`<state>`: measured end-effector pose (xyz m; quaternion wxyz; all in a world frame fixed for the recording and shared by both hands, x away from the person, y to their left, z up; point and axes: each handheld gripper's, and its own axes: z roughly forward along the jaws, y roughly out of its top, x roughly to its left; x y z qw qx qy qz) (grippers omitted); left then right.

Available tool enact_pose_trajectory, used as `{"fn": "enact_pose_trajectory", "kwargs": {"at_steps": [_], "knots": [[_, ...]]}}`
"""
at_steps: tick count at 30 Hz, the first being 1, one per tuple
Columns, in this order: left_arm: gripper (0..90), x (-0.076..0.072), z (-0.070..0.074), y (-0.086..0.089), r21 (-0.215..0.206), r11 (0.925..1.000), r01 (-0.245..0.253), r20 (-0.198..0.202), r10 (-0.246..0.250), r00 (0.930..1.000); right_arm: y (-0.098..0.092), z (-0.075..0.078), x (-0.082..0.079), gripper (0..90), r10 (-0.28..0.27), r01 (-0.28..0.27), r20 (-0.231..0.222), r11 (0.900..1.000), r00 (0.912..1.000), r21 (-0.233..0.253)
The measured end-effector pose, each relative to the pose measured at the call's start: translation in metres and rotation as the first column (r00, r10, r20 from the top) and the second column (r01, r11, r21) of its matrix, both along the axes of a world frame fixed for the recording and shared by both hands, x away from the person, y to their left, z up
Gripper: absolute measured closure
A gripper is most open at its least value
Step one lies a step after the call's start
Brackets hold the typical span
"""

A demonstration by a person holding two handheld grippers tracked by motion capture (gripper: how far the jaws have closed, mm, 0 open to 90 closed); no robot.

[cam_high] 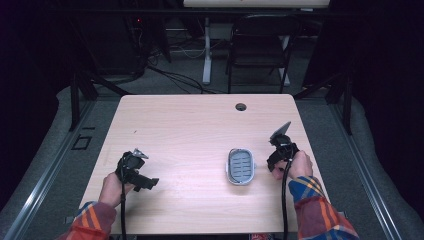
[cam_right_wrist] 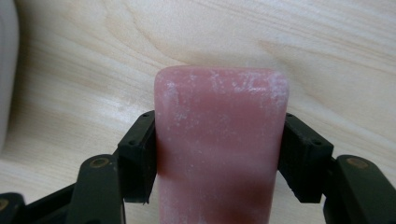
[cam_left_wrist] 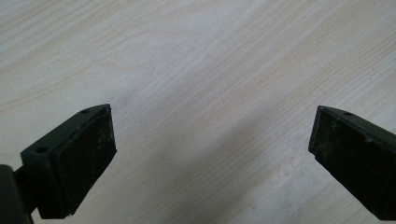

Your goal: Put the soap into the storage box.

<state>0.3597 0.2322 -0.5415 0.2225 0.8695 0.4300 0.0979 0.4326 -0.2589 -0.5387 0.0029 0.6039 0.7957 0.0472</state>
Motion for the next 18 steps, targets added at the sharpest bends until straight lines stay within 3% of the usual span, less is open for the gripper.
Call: {"fn": "enact_pose_trajectory", "kwargs": {"at_steps": [3,6,18], "knots": [[0.7,0.0,0.0,0.0,-0.001,1.0,-0.001,0.004,0.001,1.0,-0.002,0.005,0.0,37.2,0.013,-0.013,-0.018,1.0,0.9998,-0.011],[0.7,0.0,0.0,0.0,-0.001,1.0,0.001,0.006,-0.001,1.0,-0.004,0.008,-0.001,37.2,-0.001,0.001,-0.007,1.0,1.0,0.018],[0.7,0.0,0.0,0.0,0.005,1.0,0.009,0.002,-0.009,1.0,-0.004,0.031,-0.006,37.2,0.042,-0.041,-0.022,0.999,0.9989,0.03]]}}
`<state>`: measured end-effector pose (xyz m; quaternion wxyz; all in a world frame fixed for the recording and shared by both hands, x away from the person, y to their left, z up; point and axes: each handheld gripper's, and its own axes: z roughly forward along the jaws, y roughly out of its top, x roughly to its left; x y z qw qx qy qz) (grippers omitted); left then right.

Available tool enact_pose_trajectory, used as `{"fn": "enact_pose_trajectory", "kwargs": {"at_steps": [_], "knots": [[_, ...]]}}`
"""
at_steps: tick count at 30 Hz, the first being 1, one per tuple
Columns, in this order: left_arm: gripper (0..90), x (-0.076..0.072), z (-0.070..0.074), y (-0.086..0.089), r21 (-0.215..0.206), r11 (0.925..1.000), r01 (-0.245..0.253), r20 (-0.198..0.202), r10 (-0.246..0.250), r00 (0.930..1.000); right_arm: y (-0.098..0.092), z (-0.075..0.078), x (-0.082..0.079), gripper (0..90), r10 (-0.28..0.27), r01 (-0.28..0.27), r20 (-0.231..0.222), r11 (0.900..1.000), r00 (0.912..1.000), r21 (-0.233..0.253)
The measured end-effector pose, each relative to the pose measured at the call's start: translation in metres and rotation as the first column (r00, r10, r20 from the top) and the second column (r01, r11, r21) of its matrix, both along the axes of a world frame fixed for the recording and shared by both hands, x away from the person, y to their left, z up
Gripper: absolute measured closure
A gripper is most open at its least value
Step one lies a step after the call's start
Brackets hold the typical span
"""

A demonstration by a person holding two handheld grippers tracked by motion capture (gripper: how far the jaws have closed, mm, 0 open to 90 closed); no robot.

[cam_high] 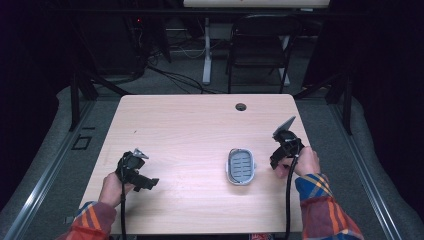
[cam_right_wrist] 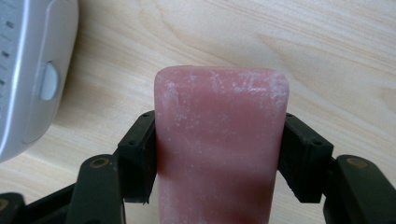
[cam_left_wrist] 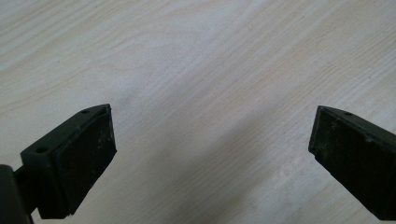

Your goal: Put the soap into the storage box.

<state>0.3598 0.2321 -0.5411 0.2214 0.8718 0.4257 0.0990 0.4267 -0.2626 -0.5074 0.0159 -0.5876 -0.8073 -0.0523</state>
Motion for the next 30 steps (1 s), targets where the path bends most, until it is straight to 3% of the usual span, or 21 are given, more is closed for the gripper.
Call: {"fn": "enact_pose_trajectory", "kwargs": {"at_steps": [10,30], "knots": [[0.7,0.002,-0.001,-0.003,0.003,0.9999,0.012,-0.001,-0.012,0.9999,0.009,0.01,-0.007,37.2,0.031,-0.03,0.016,0.999,0.9994,-0.022],[0.7,0.003,-0.002,-0.004,0.003,0.9998,0.017,-0.013,-0.017,0.9998,0.016,0.034,-0.012,37.2,0.071,-0.07,0.04,0.997,0.9967,-0.015]]}}
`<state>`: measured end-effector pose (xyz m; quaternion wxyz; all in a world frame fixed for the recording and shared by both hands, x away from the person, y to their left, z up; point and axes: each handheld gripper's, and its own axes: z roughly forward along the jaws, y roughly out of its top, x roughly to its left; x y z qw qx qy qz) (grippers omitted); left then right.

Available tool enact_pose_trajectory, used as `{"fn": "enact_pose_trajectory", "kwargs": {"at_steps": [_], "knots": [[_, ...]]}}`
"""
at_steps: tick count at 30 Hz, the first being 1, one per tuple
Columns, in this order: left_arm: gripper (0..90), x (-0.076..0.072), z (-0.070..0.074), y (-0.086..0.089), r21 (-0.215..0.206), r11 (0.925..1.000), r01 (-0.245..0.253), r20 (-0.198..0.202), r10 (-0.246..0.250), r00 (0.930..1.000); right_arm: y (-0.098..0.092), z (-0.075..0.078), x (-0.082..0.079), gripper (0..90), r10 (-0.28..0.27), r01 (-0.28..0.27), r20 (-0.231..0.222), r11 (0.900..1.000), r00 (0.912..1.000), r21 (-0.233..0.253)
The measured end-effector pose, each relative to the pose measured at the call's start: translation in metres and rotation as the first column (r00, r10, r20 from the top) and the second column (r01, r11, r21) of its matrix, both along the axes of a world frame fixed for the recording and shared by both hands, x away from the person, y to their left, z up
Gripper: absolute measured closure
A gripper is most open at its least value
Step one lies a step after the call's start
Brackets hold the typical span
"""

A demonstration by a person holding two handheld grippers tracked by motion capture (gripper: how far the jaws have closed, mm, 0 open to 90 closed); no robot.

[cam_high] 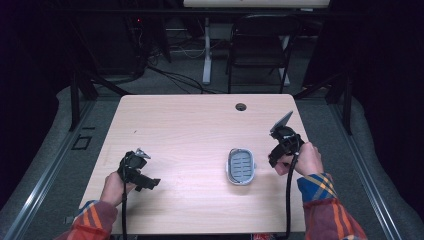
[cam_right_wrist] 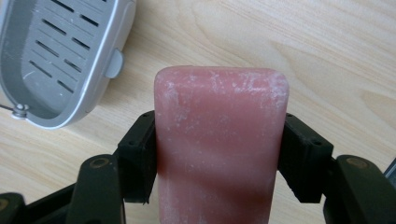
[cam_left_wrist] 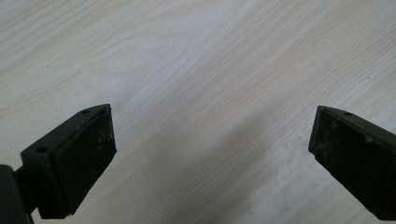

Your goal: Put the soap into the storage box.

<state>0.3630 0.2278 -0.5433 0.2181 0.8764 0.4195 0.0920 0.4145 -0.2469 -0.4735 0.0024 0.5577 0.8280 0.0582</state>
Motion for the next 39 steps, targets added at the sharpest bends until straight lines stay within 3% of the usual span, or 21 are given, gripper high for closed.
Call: {"fn": "enact_pose_trajectory", "kwargs": {"at_steps": [23,39], "knots": [[0.7,0.001,0.001,-0.004,0.011,0.9999,0.012,0.002,-0.012,0.9999,0.013,0.026,-0.007,37.2,0.024,-0.024,0.027,1.0,0.9994,-0.005],[0.7,0.002,0.001,-0.007,0.011,0.9996,0.026,0.0,-0.026,0.9997,0.037,0.036,0.001,37.2,0.067,-0.066,0.003,0.998,0.9978,-0.024]]}}
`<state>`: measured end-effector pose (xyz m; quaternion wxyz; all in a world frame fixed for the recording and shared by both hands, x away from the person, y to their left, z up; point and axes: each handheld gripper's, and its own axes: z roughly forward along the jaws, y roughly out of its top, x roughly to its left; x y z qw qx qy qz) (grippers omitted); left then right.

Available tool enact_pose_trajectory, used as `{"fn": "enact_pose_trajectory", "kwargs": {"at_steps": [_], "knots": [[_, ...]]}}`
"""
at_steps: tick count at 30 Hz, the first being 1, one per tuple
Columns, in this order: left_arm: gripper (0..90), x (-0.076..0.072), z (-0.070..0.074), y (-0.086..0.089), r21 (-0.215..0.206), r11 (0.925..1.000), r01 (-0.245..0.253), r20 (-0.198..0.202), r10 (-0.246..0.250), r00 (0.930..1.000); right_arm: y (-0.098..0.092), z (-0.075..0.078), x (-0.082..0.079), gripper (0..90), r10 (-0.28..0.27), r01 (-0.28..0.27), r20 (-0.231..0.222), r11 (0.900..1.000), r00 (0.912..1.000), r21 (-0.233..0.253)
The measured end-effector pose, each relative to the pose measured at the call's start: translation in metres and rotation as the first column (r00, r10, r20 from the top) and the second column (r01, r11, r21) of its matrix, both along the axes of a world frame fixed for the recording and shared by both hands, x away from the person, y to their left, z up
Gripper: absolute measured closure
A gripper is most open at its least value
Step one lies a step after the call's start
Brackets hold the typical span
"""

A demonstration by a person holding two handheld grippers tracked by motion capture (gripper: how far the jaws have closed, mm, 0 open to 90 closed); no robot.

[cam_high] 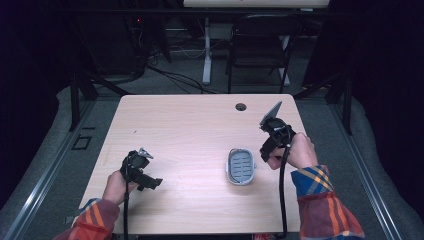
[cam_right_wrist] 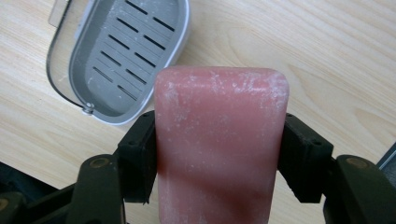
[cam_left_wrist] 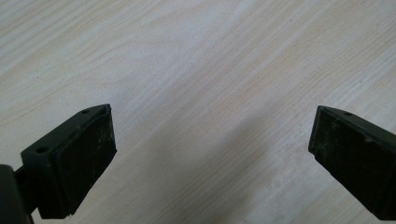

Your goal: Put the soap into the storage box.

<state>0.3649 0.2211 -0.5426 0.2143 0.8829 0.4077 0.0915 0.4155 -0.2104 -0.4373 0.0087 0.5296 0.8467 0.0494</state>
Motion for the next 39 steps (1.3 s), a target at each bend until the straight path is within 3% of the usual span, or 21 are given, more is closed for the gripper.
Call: {"fn": "enact_pose_trajectory", "kwargs": {"at_steps": [18,21,39], "knots": [[0.8,-0.001,0.001,0.0,-0.004,1.0,0.002,0.005,-0.002,1.0,0.031,0.0,0.009,37.2,0.065,-0.067,-0.036,0.997,0.9972,-0.032],[0.8,-0.001,0.001,0.0,-0.003,1.0,0.002,0.004,-0.002,1.0,0.037,-0.002,0.009,37.2,0.06,-0.06,-0.028,0.998,0.9978,-0.027],[1.1,0.0,0.0,-0.001,-0.004,0.9999,0.01,0.0,-0.01,0.9999,0.059,-0.011,0.018,37.2,0.094,-0.098,-0.078,0.994,0.9925,-0.046]]}}
